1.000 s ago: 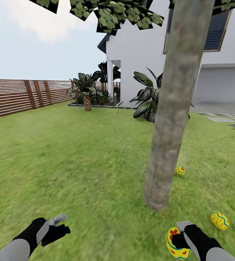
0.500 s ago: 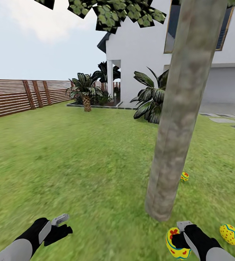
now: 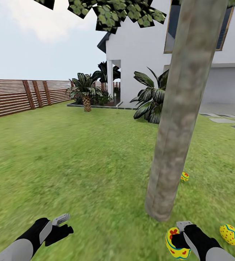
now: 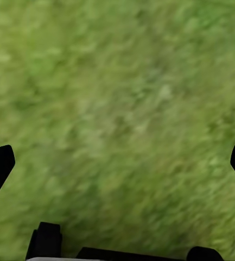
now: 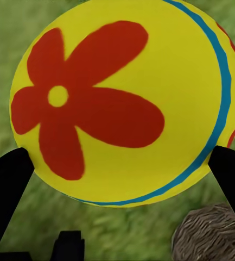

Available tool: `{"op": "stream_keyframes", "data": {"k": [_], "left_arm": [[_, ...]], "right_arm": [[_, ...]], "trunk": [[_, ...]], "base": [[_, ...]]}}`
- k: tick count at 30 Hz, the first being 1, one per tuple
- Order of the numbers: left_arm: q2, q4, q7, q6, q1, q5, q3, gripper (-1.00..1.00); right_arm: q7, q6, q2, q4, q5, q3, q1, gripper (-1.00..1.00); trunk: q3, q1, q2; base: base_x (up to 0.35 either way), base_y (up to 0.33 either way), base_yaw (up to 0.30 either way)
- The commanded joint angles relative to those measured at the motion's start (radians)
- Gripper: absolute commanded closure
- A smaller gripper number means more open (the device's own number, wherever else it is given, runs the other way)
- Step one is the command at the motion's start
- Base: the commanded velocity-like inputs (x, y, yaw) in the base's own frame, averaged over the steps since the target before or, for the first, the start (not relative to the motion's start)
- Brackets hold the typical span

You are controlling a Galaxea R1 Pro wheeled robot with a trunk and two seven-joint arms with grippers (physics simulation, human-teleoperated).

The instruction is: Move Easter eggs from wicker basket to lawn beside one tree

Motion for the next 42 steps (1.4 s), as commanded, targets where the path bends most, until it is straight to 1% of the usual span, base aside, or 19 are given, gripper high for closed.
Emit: {"op": "stream_keyframes", "data": {"k": [1,4,8,13,16,23,30,32,34,42], "left_arm": [[0.0,-0.001,0.001,0.006,0.0,0.006,0.004,-1.0],[-0.001,-0.001,0.005,0.006,0.0,0.006,0.003,-1.0],[-0.002,0.002,0.006,0.006,0.0,0.006,0.004,-1.0],[-0.002,0.008,0.006,0.006,0.0,0.008,0.007,-1.0],[-0.014,0.009,0.006,0.005,0.0,0.005,0.008,-1.0],[-0.018,0.009,0.007,0.005,0.0,0.006,0.009,-1.0],[-0.019,0.01,0.007,0.005,0.0,0.006,0.009,-1.0],[-0.019,0.01,0.007,0.005,0.0,0.006,0.016,-1.0],[-0.019,0.009,0.007,0.005,0.0,0.006,0.033,-1.0],[-0.019,0.009,0.007,0.005,0.0,0.006,0.035,-1.0]], "right_arm": [[0.006,0.006,-0.001,-0.002,0.006,0.005,0.0,1.0],[0.006,0.005,-0.001,-0.002,0.006,0.005,0.0,1.0],[0.006,0.005,-0.001,-0.002,0.006,0.005,0.0,1.0],[0.006,0.004,-0.001,-0.002,0.006,0.005,0.001,1.0],[0.006,0.005,-0.001,-0.002,0.006,0.005,0.0,1.0],[0.006,0.004,0.0,-0.002,0.006,0.005,0.0,1.0],[0.006,0.005,0.001,-0.002,0.006,0.005,0.0,1.0],[0.005,0.004,0.004,-0.001,0.006,0.005,0.0,1.0],[0.005,0.004,0.006,-0.002,0.006,0.005,0.0,1.0],[0.006,0.005,0.006,-0.002,0.006,0.005,0.0,1.0]], "trunk": [[-0.004,0.004,-0.008],[-0.014,0.015,-0.029],[-0.026,0.031,-0.057],[-0.042,0.05,-0.092],[-0.051,0.061,-0.113],[-0.073,0.088,-0.162],[-0.095,0.115,-0.211],[-0.101,0.123,-0.225],[-0.108,0.13,-0.239],[-0.133,0.161,-0.295]], "base": [[0.0,0.0,0.0],[0.041,0.0,0.0],[0.27,0.052,0.0],[0.036,0.006,0.0],[0.001,0.0,0.0],[0.019,0.0,0.0],[0.254,0.0,0.0],[0.027,0.0,0.0],[0.003,0.0,0.0],[0.0,0.0,0.0]]}}
